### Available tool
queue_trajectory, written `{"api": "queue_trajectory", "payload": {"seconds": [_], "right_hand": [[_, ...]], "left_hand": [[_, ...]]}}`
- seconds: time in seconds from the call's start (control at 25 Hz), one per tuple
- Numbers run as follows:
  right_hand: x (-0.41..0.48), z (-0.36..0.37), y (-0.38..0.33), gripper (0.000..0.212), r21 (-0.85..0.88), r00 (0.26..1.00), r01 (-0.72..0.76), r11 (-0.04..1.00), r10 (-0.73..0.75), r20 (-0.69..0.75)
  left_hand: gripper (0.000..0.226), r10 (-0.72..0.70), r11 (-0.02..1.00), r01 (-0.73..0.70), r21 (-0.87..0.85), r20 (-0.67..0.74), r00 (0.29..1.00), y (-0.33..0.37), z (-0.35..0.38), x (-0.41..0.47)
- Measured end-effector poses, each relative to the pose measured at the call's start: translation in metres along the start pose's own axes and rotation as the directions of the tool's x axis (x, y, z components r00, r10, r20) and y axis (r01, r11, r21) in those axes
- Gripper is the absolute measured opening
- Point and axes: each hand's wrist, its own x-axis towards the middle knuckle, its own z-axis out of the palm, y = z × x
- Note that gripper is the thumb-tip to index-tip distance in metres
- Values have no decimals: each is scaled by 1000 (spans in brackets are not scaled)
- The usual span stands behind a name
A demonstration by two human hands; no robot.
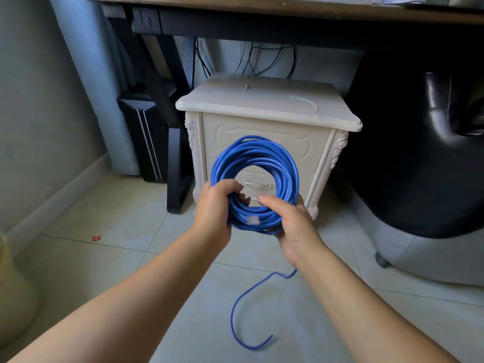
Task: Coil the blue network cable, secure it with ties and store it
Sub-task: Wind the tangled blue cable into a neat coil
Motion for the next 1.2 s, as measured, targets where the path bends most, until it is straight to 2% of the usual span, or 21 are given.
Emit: {"api": "queue_trajectory", "payload": {"seconds": [0.08, 0.16, 0.24, 0.32, 0.36, 0.44, 0.52, 0.56, 0.6, 0.68, 0.76, 0.84, 0.88, 0.96, 1.04, 1.2], "right_hand": [[4, -6, -3, 26, -27, 992, -5, 1000, 2, -128], [8, -13, -11, 25, -62, 983, 17, 998, -28, -181], [8, -17, -21, 29, -136, 983, 51, 989, -74, -169], [4, -20, -32, 38, -300, 986, 98, 949, -132, -97], [1, -21, -36, 44, -421, 984, 138, 896, -172, -44], [-4, -22, -40, 54, -665, 970, 235, 709, -221, 107], [-6, -22, -36, 62, -831, 955, 294, 473, -185, 233], [-6, -21, -35, 66, -871, 953, 300, 388, -149, 262], [-7, -21, -34, 69, -886, 952, 305, 350, -126, 278], [-6, -23, -35, 67, -872, 944, 331, 361, -129, 305], [-6, -27, -41, 54, -791, 939, 332, 514, -104, 327], [-6, -32, -48, 41, -649, 947, 230, 725, -12, 322], [-6, -36, -50, 47, -592, 953, 149, 792, 44, 298], [-2, -41, -50, 75, -514, 961, 18, 858, 127, 246], [3, -42, -49, 91, -436, 959, -51, 898, 166, 229], [6, -38, -43, 95, -283, 949, -87, 955, 165, 267]], "left_hand": [[10, -18, 994, 6, 107, 113, 993, -2, -1, -1], [19, -75, 962, 18, 271, 201, 977, 3, -5, 1], [35, -97, 945, 12, 328, 243, 965, 11, -11, 7], [54, -24, 921, -95, 376, 300, 954, 21, -17, 15], [63, 30, 882, -183, 434, 336, 941, 24, -19, 17], [70, 76, 742, -355, 569, 454, 888, 26, -24, 19], [70, 23, 568, -460, 682, 546, 838, 23, -26, 14], [69, 1, 487, -488, 724, 558, 830, 20, -27, 11], [65, 1, 420, -508, 752, 559, 829, 18, -26, 9], [44, 40, 343, -524, 780, 545, 837, 16, -22, 8], [28, 82, 369, -490, 789, 498, 863, 17, -19, 8], [25, 102, 500, -425, 755, 436, 894, 18, -19, 11], [24, 104, 590, -380, 712, 400, 911, 17, -19, 13], [23, 99, 754, -274, 597, 309, 946, 16, -19, 17], [22, 79, 862, -179, 474, 222, 972, 16, -16, 18], [13, 59, 947, -74, 313, 56, 997, 14, -13, 18]]}}
